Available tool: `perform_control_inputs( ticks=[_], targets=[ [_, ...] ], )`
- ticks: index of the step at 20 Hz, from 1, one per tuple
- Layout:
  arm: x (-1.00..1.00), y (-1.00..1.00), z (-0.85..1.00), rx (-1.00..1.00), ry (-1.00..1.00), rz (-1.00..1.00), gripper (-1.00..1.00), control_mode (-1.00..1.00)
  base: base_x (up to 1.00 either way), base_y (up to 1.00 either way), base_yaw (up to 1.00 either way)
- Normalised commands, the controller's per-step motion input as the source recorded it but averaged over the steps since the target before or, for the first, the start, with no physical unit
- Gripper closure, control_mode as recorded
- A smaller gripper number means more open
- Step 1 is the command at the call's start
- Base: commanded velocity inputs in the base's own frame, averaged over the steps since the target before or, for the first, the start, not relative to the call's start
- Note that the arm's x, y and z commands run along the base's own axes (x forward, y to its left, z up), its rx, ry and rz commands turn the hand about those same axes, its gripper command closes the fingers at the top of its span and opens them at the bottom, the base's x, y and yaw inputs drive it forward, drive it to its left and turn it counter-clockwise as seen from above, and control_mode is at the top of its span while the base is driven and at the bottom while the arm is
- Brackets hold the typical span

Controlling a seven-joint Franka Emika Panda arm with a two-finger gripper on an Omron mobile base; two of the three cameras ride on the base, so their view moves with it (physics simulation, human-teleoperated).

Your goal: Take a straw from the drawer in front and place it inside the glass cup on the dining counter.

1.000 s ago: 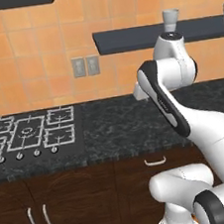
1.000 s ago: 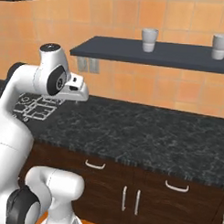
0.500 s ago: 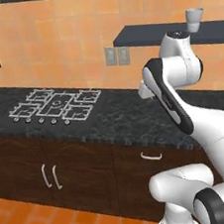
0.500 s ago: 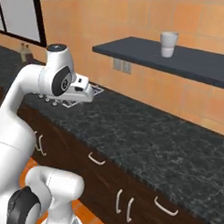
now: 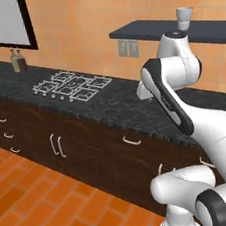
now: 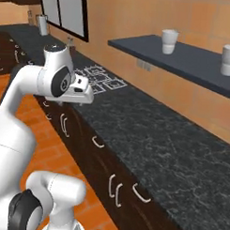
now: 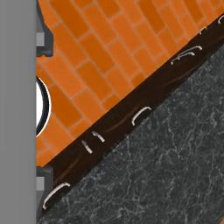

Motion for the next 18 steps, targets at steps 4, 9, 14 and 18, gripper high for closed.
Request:
perform_control_inputs(
  ticks=[4, 9, 14, 18],
  targets=[
    [0.0, 0.0, 0.0, 0.0, 0.0, 0.0, -1.0, 1.0, -0.04, -0.79, 0.46],
    [0.0, 0.0, 0.0, 0.0, 0.0, 0.0, -1.0, 1.0, 0.01, -0.79, 0.47],
    [0.0, -0.01, 0.0, 0.0, 0.0, 0.23, -1.0, -1.0, 0.01, -0.25, 0.2],
    [-0.05, 0.79, 0.0, -0.17, -0.1, 0.1, -1.0, -1.0, 0.0, 0.0, 0.0]
  ],
)
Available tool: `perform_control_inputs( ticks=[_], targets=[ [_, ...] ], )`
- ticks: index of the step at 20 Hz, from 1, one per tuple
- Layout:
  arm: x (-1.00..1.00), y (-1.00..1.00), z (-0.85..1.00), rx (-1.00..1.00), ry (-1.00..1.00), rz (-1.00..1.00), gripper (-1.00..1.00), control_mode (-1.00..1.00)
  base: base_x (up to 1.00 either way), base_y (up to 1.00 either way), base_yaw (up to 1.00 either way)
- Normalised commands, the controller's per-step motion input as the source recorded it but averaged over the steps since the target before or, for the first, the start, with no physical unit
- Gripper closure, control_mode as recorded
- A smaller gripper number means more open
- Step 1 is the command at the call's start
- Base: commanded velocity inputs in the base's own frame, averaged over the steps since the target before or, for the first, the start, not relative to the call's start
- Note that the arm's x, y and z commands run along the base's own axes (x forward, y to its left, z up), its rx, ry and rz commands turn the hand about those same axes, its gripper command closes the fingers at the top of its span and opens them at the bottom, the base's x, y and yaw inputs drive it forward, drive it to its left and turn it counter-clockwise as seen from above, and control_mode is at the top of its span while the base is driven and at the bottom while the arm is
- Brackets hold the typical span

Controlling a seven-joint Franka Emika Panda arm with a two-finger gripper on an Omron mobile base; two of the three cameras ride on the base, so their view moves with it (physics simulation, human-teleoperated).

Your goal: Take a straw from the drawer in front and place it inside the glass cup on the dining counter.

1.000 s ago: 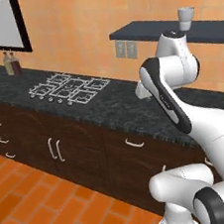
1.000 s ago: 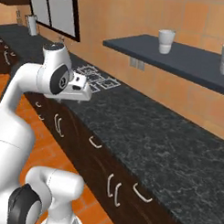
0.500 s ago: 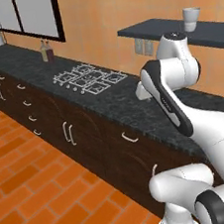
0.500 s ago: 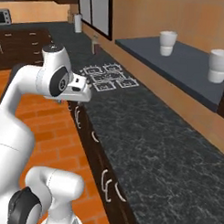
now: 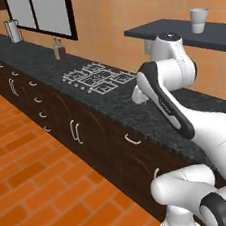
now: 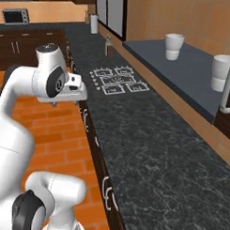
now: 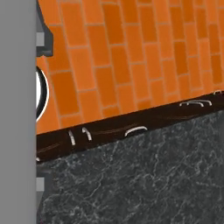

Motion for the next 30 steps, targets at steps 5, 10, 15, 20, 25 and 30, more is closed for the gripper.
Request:
perform_control_inputs(
  ticks=[5, 10, 15, 20, 25, 30],
  targets=[
    [0.04, 0.96, -0.11, -0.34, -0.14, 0.0, -1.0, -1.0, 0.0, 0.0, 0.0],
    [0.41, 0.78, -0.63, -0.39, -0.01, 0.0, -1.0, -1.0, 0.0, 0.0, 0.0],
    [0.53, 0.42, -0.83, -0.38, 0.0, 0.0, -1.0, -1.0, 0.0, 0.0, 0.0],
    [0.39, 0.23, -0.79, -0.34, 0.01, 0.0, -1.0, -1.0, 0.0, 0.0, 0.0],
    [0.32, 0.0, -0.65, -0.28, 0.0, 0.0, -1.0, -1.0, 0.0, 0.0, 0.0],
    [0.32, -0.24, -0.59, -0.25, 0.0, 0.0, -1.0, -1.0, 0.0, 0.0, 0.0]
  ],
)
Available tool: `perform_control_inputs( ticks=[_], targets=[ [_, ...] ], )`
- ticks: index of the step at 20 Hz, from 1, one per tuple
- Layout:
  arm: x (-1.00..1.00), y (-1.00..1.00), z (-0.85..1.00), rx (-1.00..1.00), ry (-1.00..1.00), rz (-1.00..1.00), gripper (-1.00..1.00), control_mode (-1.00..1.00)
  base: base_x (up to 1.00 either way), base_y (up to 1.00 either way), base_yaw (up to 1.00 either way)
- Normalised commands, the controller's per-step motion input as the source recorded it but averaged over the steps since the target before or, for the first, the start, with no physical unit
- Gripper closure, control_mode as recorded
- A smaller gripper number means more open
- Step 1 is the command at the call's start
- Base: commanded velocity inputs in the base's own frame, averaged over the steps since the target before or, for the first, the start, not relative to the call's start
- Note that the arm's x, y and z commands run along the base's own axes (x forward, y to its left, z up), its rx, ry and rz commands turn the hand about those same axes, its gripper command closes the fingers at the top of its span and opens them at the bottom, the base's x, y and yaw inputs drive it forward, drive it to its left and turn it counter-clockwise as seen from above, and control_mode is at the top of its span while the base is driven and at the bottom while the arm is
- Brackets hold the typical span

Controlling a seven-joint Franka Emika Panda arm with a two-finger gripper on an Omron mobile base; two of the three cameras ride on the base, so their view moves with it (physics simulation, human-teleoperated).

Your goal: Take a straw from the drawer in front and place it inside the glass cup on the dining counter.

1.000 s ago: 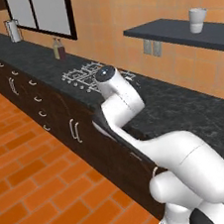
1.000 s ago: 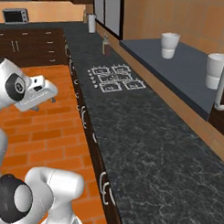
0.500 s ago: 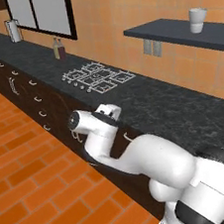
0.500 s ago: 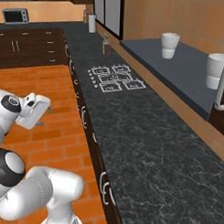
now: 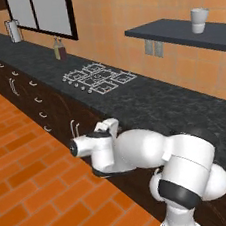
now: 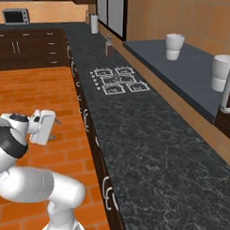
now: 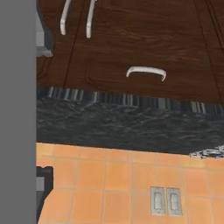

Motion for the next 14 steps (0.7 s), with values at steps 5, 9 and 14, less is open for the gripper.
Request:
perform_control_inputs(
  ticks=[5, 9, 14],
  targets=[
    [0.14, -0.44, -0.56, -0.14, -0.02, 0.0, -1.0, -1.0, 0.0, 0.0, 0.0],
    [0.26, -0.53, -0.58, -0.13, -0.07, 0.0, -1.0, -1.0, 0.0, 0.0, 0.0],
    [0.42, -0.44, -0.55, -0.07, -0.05, 0.0, -1.0, -1.0, 0.0, 0.0, 0.0]
  ],
)
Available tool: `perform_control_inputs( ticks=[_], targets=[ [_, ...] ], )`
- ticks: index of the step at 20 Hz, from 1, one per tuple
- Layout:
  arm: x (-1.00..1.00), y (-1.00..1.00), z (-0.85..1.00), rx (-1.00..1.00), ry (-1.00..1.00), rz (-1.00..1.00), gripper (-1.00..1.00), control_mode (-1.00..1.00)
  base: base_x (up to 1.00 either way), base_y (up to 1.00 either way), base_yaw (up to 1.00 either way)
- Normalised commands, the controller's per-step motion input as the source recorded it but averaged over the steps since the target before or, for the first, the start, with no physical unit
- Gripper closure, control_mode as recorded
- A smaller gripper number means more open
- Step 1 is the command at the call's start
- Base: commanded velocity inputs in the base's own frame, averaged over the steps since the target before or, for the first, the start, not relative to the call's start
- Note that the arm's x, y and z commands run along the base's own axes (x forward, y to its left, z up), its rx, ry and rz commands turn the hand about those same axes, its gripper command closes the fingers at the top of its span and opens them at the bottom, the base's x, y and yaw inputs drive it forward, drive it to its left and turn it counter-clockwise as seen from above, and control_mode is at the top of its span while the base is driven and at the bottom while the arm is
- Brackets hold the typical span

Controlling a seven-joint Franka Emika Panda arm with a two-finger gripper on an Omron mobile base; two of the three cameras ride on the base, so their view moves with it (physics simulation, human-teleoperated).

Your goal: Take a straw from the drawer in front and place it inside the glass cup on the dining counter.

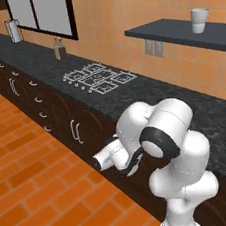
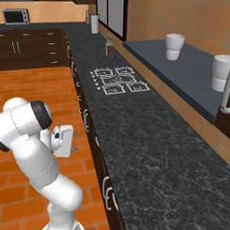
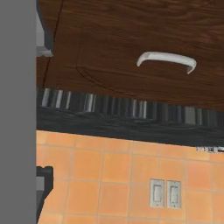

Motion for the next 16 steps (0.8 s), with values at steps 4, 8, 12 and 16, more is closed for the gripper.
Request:
perform_control_inputs(
  ticks=[4, 8, 12, 16],
  targets=[
    [0.51, -0.31, -0.38, 0.0, -0.03, 0.0, -1.0, -1.0, 0.0, 0.0, 0.0],
    [0.51, -0.11, -0.31, -0.01, -0.05, 0.0, -1.0, -1.0, 0.0, 0.0, 0.0],
    [0.5, -0.06, -0.28, -0.02, -0.05, 0.0, -1.0, -1.0, 0.0, 0.0, 0.0],
    [0.64, -0.19, -0.22, -0.02, 0.0, -0.01, -1.0, -1.0, 0.0, 0.0, 0.0]
  ],
)
